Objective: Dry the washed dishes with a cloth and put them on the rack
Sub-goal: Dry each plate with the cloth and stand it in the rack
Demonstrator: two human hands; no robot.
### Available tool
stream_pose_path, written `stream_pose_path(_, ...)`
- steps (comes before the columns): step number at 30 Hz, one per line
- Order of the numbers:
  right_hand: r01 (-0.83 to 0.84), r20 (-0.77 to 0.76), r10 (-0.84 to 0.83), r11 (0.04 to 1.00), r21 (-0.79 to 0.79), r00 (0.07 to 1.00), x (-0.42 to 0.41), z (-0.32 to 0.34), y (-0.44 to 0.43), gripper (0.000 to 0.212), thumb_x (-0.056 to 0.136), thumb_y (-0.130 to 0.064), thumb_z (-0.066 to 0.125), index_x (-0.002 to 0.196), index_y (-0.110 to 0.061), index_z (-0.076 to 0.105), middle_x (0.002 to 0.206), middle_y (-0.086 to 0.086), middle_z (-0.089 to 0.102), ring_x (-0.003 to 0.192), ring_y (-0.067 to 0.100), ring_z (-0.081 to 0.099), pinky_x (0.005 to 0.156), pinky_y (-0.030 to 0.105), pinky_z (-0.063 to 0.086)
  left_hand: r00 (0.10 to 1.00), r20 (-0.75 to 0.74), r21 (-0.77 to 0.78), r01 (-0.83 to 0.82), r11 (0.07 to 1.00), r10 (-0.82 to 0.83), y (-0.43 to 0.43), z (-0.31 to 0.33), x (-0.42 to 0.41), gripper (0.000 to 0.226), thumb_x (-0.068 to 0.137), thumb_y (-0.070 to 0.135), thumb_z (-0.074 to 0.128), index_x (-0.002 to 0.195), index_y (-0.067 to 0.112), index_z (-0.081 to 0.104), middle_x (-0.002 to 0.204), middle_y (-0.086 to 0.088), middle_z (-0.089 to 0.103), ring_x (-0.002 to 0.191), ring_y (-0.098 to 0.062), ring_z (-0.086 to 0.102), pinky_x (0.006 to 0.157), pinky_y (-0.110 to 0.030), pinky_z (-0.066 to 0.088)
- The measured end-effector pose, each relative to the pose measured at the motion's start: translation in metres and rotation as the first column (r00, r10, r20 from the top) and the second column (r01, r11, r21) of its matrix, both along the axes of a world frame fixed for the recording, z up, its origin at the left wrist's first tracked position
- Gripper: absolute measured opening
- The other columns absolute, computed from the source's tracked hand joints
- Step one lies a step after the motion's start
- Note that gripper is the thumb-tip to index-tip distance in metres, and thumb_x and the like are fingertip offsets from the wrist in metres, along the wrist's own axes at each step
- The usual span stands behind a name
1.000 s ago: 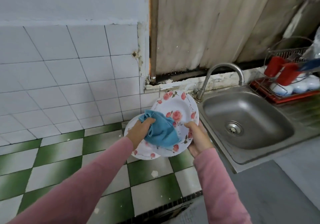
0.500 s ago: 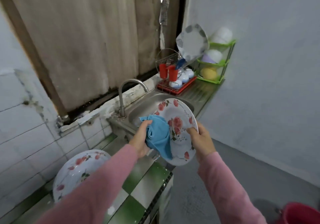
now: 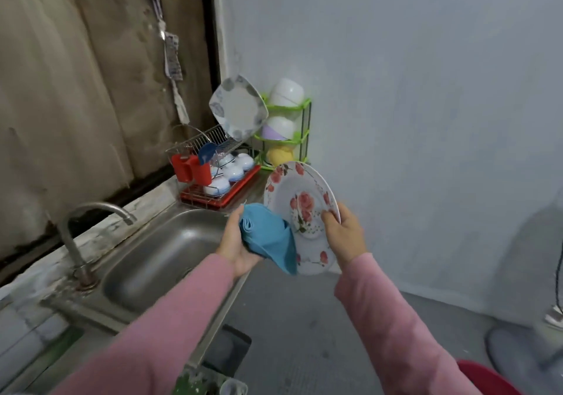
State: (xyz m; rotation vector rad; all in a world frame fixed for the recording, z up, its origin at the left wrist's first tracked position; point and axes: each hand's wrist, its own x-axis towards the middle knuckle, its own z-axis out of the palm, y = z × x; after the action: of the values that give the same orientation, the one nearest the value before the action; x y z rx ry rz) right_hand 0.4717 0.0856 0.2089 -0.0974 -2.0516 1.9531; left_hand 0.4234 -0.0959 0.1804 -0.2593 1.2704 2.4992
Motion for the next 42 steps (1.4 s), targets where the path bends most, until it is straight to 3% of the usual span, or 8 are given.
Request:
stream_pose_path(10,0.003,-0.057,0.001,0.997,0.073,0.998,-0.151,0.016,0.119,0.036,0.099,-0.010,0.047,0.129,-0.020,0.064,0.118,0.004,0.071,0.113,0.024,0.065,0.100,0.048,0.052,0.998,-0.021,0.140,-0.062,0.988,0.066,0.115,0.024,-0.128,0.044,0.094,0.054,0.047,0.101,0.015,0.067,0.098,-0.014,0.074,0.084,-0.028,0.071,0.079,-0.039,0.052)
stream_pose_path(16,-0.018,-0.062,0.018,1.000,0.013,0.998,-0.237,-0.005,0.136,0.038,0.100,-0.006,0.044,0.131,-0.018,0.063,0.119,0.003,0.070,0.111,0.020,0.065,0.101,0.047,0.051,0.959,0.105,0.174,-0.277,0.945,0.262,0.116,0.003,-0.205,0.087,0.082,0.084,0.035,0.121,0.013,0.066,0.118,-0.022,0.068,0.113,-0.040,0.062,0.091,-0.054,0.050)
stream_pose_path(19,-0.066,-0.083,0.065,0.998,-0.010,0.994,-0.284,-0.021,0.125,0.037,0.101,-0.008,0.045,0.132,-0.020,0.063,0.121,0.001,0.069,0.115,0.020,0.063,0.102,0.049,0.050,0.923,0.156,0.186,-0.377,0.907,0.352,0.102,-0.001,-0.253,0.097,0.082,0.087,0.018,0.114,0.009,0.066,0.099,-0.023,0.073,0.104,-0.039,0.063,0.086,-0.054,0.048)
stream_pose_path(27,-0.193,-0.211,0.192,0.981,0.016,0.959,-0.446,0.013,0.066,0.042,0.090,-0.029,0.048,0.109,-0.063,0.063,0.122,0.001,0.067,0.115,0.023,0.063,0.099,0.050,0.052,0.886,0.059,0.335,-0.451,0.827,0.459,0.063,0.035,-0.391,0.058,0.101,0.042,0.021,0.128,0.010,0.060,0.127,-0.023,0.061,0.122,-0.040,0.054,0.106,-0.057,0.038)
stream_pose_path(33,-0.291,-0.254,0.305,0.952,0.093,0.918,-0.570,0.048,0.028,0.031,0.083,-0.049,0.047,0.106,-0.064,0.061,0.116,0.000,0.069,0.106,0.033,0.065,0.093,0.057,0.053,0.830,0.001,0.405,-0.510,0.759,0.558,0.022,0.065,-0.488,0.031,0.093,0.034,0.033,0.090,0.014,0.057,0.091,-0.011,0.058,0.085,-0.024,0.054,0.094,-0.040,0.040)
stream_pose_path(36,-0.296,-0.288,0.310,0.951,0.091,0.906,-0.611,0.055,0.013,0.033,0.096,-0.026,0.050,0.103,-0.056,0.061,0.113,-0.004,0.066,0.105,0.018,0.062,0.101,0.049,0.050,0.803,-0.042,0.436,-0.521,0.734,0.595,0.011,0.062,-0.521,0.027,0.092,0.035,0.038,0.088,0.016,0.056,0.089,-0.009,0.056,0.085,-0.024,0.054,0.096,-0.040,0.041)
stream_pose_path(40,-0.341,-0.291,0.338,0.939,0.044,0.895,-0.656,0.048,-0.009,0.033,0.087,-0.040,0.046,0.110,-0.058,0.063,0.120,-0.003,0.066,0.116,0.018,0.060,0.102,0.049,0.049,0.762,-0.069,0.380,-0.576,0.724,0.643,0.006,0.048,-0.551,0.028,0.095,0.037,0.041,0.085,0.016,0.058,0.083,-0.010,0.057,0.076,-0.025,0.057,0.076,-0.037,0.049)
stream_pose_path(42,-0.370,-0.305,0.371,0.927,0.064,0.877,-0.677,0.045,-0.019,0.032,0.093,-0.029,0.048,0.117,-0.041,0.065,0.120,-0.001,0.065,0.116,0.019,0.059,0.104,0.050,0.047,0.733,-0.063,0.332,-0.624,0.707,0.677,0.002,0.047,-0.564,0.027,0.097,0.031,0.044,0.102,0.011,0.062,0.097,-0.015,0.062,0.084,-0.027,0.061,0.070,-0.037,0.056)
